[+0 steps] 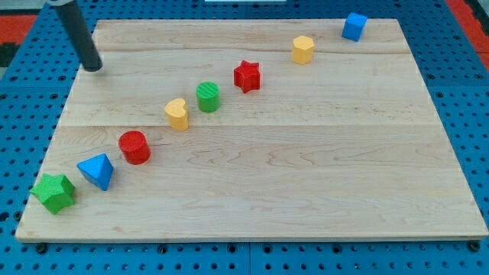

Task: Place the blue cube to horizontal right of hexagon

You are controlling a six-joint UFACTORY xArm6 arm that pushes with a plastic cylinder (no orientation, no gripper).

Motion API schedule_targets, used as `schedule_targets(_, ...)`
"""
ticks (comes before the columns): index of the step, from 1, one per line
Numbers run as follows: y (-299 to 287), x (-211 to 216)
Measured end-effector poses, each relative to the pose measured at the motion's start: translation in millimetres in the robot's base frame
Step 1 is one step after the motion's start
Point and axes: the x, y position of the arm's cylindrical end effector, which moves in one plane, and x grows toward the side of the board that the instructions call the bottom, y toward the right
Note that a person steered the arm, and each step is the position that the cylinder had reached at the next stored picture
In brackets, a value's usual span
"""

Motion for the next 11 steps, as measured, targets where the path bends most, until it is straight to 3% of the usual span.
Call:
schedule_targets(3,206,-99)
schedule_targets(5,380,-117)
schedule_targets(7,446,-94)
schedule_targets(9,427,-102)
schedule_targets(11,466,-61)
